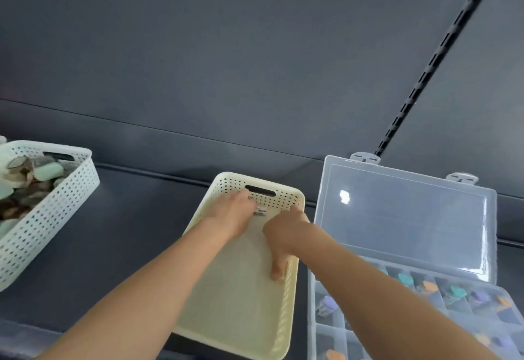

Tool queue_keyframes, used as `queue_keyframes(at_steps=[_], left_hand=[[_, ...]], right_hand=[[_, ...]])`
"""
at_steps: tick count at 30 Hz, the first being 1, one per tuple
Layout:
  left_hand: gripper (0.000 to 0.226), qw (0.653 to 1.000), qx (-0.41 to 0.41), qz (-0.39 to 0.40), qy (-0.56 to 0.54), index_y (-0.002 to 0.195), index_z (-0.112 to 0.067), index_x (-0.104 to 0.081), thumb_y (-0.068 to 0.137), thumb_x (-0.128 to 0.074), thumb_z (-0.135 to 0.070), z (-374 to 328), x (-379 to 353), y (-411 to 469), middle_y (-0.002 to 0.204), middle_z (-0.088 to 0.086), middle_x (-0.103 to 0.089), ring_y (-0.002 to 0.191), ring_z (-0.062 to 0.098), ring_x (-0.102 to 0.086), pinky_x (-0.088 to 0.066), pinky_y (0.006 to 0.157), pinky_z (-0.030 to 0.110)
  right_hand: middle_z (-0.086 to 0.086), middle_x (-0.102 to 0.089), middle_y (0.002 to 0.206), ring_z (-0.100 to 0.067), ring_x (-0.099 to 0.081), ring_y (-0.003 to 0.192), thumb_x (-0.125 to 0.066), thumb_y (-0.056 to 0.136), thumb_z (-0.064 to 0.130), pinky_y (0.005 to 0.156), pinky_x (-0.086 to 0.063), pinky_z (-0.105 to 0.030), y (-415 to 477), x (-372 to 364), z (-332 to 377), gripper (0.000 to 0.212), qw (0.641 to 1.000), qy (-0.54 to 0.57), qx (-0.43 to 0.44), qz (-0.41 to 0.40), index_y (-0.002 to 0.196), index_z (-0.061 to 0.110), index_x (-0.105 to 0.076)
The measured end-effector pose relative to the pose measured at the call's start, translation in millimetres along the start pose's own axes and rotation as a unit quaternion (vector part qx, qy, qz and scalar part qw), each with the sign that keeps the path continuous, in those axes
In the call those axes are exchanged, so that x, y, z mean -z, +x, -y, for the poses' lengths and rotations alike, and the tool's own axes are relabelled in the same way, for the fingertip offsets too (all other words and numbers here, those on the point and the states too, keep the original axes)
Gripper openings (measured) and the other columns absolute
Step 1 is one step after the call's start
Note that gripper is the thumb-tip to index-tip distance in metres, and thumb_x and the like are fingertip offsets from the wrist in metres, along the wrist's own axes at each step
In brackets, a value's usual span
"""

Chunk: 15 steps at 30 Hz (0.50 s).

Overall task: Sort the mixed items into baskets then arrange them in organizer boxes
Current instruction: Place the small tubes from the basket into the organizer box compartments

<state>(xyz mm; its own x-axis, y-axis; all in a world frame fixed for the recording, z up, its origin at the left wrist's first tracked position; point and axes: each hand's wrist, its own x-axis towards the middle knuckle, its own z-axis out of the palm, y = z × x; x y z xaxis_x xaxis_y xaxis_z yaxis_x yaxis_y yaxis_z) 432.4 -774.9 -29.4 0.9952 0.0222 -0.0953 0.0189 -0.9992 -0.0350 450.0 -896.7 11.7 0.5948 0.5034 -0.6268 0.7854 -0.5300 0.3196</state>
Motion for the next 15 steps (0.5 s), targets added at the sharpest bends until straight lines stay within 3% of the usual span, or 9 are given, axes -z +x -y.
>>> queue_keyframes(at_steps=[2, 5, 11, 15], left_hand=[[0.019, 0.999, 0.017, 0.007, -0.034, 0.109, -0.003, -0.057, 0.093, -0.046, -0.005, 2.7, -1.7, 3.5, 0.111, 0.009, -0.051, 0.101, 0.029, -0.053, -0.036, 0.072, 0.034], [0.013, 0.998, 0.011, 0.004, -0.068, 0.105, -0.009, -0.055, 0.094, -0.051, -0.016, 4.8, -2.8, 10.8, 0.113, 0.007, -0.054, 0.104, 0.026, -0.055, -0.042, 0.079, 0.033], [0.003, 0.972, 0.056, -0.024, -0.228, 0.085, -0.023, -0.057, 0.087, -0.059, -0.02, 6.1, 3.1, 3.1, 0.093, -0.004, -0.059, 0.086, 0.019, -0.055, -0.043, 0.069, 0.031], [0.013, 0.952, 0.055, -0.101, -0.285, 0.087, -0.025, -0.066, 0.09, -0.058, -0.016, 0.9, 18.8, -12.9, 0.089, -0.006, -0.058, 0.084, 0.017, -0.055, -0.043, 0.071, 0.03]], right_hand=[[0.006, -0.052, 0.075, -0.021, -0.053, 0.083, -0.079, 0.063, 0.055, 0.081, -0.037, -0.033, 2.8, -1.8, -0.1, 0.055, 0.999, 0.027, 0.022, -0.009, 0.097, 0.018, -0.056], [0.003, -0.062, 0.093, -0.02, -0.057, 0.084, -0.082, 0.064, 0.042, 0.068, -0.041, -0.03, 1.5, -6.2, 0.3, 0.054, 0.994, 0.092, 0.047, -0.043, 0.105, 0.016, -0.057], [0.001, -0.061, 0.087, -0.022, -0.056, 0.089, -0.069, 0.077, 0.013, 0.077, -0.049, -0.035, -8.5, -14.0, -0.8, 0.021, 0.951, 0.241, 0.076, -0.178, 0.093, 0.017, -0.057], [0.005, -0.062, 0.086, -0.018, -0.058, 0.087, -0.061, 0.083, 0.012, 0.076, -0.048, -0.029, -25.8, -24.6, -5.0, 0.02, 0.881, 0.373, 0.032, -0.289, 0.102, 0.018, -0.065]])
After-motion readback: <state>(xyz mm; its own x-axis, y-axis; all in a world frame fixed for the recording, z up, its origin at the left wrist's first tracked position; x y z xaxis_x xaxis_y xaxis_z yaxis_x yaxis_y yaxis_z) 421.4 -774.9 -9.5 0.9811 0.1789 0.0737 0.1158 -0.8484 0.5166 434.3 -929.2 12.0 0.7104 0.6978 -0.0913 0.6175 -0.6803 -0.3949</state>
